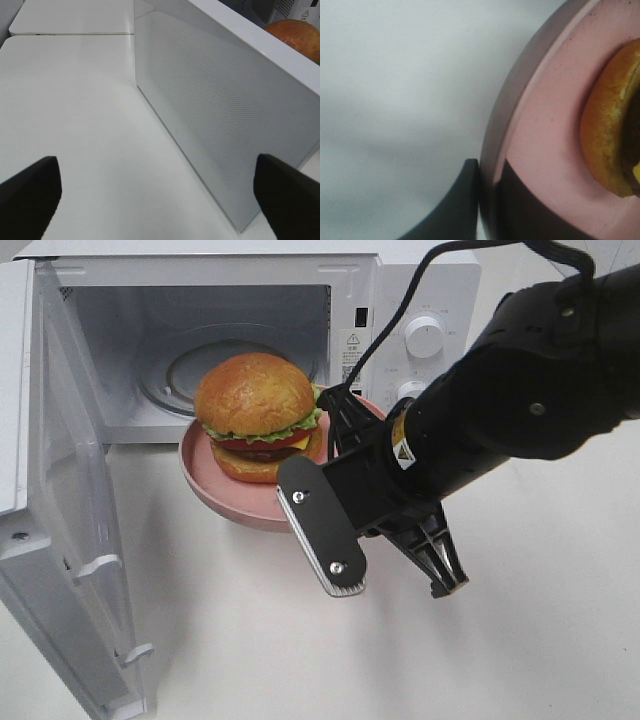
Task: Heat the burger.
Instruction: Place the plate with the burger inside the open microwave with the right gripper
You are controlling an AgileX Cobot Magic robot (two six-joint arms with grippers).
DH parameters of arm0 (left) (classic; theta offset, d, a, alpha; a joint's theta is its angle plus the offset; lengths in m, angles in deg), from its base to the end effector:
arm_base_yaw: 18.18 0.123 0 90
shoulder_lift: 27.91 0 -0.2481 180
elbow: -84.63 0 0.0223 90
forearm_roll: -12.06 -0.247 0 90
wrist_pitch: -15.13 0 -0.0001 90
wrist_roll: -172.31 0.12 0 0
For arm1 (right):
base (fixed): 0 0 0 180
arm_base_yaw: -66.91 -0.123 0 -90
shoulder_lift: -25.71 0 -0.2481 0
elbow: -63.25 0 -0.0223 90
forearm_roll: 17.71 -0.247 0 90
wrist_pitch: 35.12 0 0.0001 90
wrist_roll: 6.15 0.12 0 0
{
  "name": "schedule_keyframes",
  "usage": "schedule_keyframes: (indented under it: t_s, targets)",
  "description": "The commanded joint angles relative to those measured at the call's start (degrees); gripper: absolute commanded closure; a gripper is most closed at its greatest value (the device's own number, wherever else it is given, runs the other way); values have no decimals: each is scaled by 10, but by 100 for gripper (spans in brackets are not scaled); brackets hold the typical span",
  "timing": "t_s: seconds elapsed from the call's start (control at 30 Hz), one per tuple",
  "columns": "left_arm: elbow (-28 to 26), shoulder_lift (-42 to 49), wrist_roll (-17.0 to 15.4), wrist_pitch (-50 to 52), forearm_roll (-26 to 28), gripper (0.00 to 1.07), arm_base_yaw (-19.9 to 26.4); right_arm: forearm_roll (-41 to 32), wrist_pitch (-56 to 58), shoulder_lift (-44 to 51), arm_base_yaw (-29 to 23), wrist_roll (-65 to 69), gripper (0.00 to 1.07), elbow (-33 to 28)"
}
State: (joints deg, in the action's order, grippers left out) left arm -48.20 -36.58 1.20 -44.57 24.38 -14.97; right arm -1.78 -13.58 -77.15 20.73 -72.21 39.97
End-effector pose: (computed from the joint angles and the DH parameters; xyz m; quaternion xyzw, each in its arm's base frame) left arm 0.0546 -0.0191 0.2677 0.0453 0.8398 -0.0508 0.5386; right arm 0.2393 0.2318 0.1371 -0.8508 0.4392 -0.1310 0.2569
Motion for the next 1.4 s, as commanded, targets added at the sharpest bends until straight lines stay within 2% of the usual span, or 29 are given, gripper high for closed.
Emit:
schedule_keyframes:
  t_s: [0.03, 0.23, 0.57, 0.9, 1.4]
  targets:
    - [0, 11, -2, 2, 2, 7, -3, 20, -41, -14, 3, 8, 107, 31]
    - [0, 11, -2, 2, 2, 7, -3, 36, -51, -38, 3, 19, 107, 52]
    - [0, 11, -2, 2, 2, 7, -3, 35, -36, -108, 3, 42, 107, 136]
    - [0, 11, -2, 2, 2, 7, -3, 63, -26, -151, 3, 82, 107, 189]
    - [0, 11, -2, 2, 2, 7, -3, 70, -15, -213, 30, 96, 107, 276]
